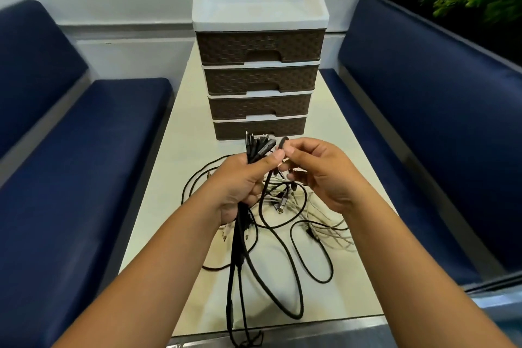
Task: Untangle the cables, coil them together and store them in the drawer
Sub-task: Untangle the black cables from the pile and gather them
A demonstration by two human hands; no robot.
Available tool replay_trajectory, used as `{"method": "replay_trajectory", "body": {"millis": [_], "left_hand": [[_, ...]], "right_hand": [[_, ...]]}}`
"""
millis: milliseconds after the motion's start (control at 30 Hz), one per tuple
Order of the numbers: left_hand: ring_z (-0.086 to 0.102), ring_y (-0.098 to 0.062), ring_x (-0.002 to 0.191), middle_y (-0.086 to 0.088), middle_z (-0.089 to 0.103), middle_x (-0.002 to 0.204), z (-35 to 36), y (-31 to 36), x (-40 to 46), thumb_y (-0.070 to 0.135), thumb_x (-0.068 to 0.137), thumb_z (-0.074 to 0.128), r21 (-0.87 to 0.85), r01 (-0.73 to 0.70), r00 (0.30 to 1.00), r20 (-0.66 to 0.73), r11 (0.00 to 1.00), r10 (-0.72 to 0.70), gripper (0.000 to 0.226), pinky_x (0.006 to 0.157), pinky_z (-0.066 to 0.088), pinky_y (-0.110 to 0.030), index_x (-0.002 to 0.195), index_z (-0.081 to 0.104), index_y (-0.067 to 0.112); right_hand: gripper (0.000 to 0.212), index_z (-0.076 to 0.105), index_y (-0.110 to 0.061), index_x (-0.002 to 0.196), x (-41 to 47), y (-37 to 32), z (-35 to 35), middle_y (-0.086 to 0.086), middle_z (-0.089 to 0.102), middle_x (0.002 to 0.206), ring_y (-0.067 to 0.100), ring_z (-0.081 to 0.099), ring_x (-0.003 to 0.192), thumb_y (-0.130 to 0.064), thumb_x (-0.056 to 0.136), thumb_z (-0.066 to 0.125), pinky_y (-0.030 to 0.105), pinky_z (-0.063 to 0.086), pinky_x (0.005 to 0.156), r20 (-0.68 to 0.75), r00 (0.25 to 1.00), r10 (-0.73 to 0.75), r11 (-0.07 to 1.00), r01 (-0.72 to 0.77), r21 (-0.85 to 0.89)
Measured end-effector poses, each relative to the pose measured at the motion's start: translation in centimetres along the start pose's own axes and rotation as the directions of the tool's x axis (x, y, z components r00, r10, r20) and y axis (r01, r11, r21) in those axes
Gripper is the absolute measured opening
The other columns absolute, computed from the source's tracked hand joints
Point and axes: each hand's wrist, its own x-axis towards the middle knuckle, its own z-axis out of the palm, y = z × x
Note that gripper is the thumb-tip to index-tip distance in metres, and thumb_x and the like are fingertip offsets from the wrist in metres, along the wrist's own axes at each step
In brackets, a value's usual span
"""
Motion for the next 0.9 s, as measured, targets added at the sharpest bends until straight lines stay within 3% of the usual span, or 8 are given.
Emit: {"method": "replay_trajectory", "body": {"millis": [133, 233, 333, 400, 467, 533, 700, 900], "left_hand": [[0.022, -0.005, 0.043, 0.01, 0.029, 0.052, 0.1, -0.6, 0.2, 0.04, 0.085, 0.07, -0.009, -0.043, 0.999, -0.032, 0.999, 0.042, 0.029, 0.037, 0.017, -0.017, 0.095, 0.065, 0.014], [0.02, -0.006, 0.042, 0.009, 0.025, 0.052, -0.4, -0.5, -0.1, 0.034, 0.093, 0.063, -0.026, -0.088, 0.995, -0.039, 0.996, 0.087, 0.021, 0.038, 0.018, -0.018, 0.088, 0.063, 0.014], [0.018, -0.005, 0.039, 0.009, 0.023, 0.049, -1.3, 0.1, -0.9, 0.03, 0.093, 0.06, -0.052, -0.115, 0.993, 0.016, 0.992, 0.116, 0.02, 0.037, 0.017, -0.016, 0.084, 0.06, 0.013], [0.016, -0.004, 0.038, 0.009, 0.022, 0.047, -1.8, 0.7, -1.5, 0.03, 0.089, 0.061, -0.073, -0.112, 0.989, 0.089, 0.991, 0.118, 0.019, 0.038, 0.013, -0.016, 0.079, 0.06, 0.015], [0.016, -0.005, 0.039, 0.009, 0.021, 0.048, -2.1, 1.1, -2.0, 0.033, 0.083, 0.062, -0.068, -0.105, 0.982, 0.147, 0.992, 0.114, 0.018, 0.039, 0.01, -0.017, 0.077, 0.062, 0.016], [0.016, -0.005, 0.039, 0.009, 0.021, 0.048, -2.3, 1.3, -2.3, 0.034, 0.081, 0.062, -0.063, -0.105, 0.981, 0.159, 0.993, 0.114, 0.017, 0.04, 0.01, -0.017, 0.076, 0.063, 0.017], [0.016, -0.003, 0.037, 0.01, 0.021, 0.047, -2.1, 1.2, -2.9, 0.036, 0.082, 0.061, -0.098, -0.147, 0.983, 0.094, 0.984, 0.156, 0.021, 0.037, 0.013, -0.014, 0.084, 0.065, 0.016], [0.016, -0.003, 0.038, 0.01, 0.021, 0.047, -0.7, 0.8, -4.7, 0.03, 0.096, 0.053, -0.052, -0.165, 0.983, 0.066, 0.985, 0.169, 0.021, 0.037, 0.012, -0.015, 0.083, 0.059, 0.015]], "right_hand": [[0.005, 0.073, -0.012, 0.084, 1.0, 0.0, -0.1, 0.006, 0.067, 0.076, 0.013, 0.059, 0.069, -0.011, 0.088, 0.069, 0.023, 0.05, 0.064, -0.067, 0.994, -0.091, 0.974, 0.075, -0.216], [0.006, 0.072, -0.008, 0.085, 2.0, 1.9, -2.2, 0.007, 0.069, 0.078, 0.019, 0.064, 0.073, -0.013, 0.084, 0.075, 0.033, 0.056, 0.072, -0.206, 0.978, -0.015, 0.94, -0.057, -0.338], [0.023, 0.067, -0.012, 0.099, 2.7, 6.0, -4.1, 0.002, 0.068, 0.098, 0.021, 0.064, 0.087, -0.018, 0.079, 0.079, 0.039, 0.054, 0.081, -0.284, 0.948, 0.143, 0.71, -0.298, -0.638], [0.043, 0.06, -0.021, 0.117, 2.7, 8.3, -4.2, -0.003, 0.06, 0.115, 0.02, 0.063, 0.098, -0.021, 0.079, 0.08, 0.035, 0.051, 0.087, -0.267, 0.95, 0.163, 0.614, -0.309, -0.726], [0.045, 0.059, -0.026, 0.123, 2.7, 9.5, -3.9, -0.001, 0.058, 0.124, 0.021, 0.064, 0.101, -0.02, 0.082, 0.077, 0.031, 0.052, 0.088, -0.201, 0.971, 0.133, 0.682, -0.236, -0.692], [0.025, 0.067, -0.023, 0.113, 2.6, 9.6, -3.5, 0.003, 0.067, 0.113, 0.018, 0.066, 0.096, -0.026, 0.088, 0.07, 0.025, 0.053, 0.082, -0.18, 0.982, 0.06, 0.699, -0.17, -0.695], [0.02, 0.07, -0.02, 0.092, 1.2, 7.9, -3.7, -0.001, 0.073, 0.085, 0.018, 0.068, 0.084, -0.034, 0.096, 0.057, 0.041, 0.054, 0.086, -0.193, 0.981, 0.026, 0.728, -0.151, -0.668], [0.014, 0.069, -0.016, 0.106, -3.6, 5.3, -4.9, 0.002, 0.073, 0.103, 0.013, 0.067, 0.098, -0.018, 0.094, 0.063, 0.035, 0.052, 0.096, 0.008, 0.994, 0.106, 0.853, -0.087, -0.514]]}}
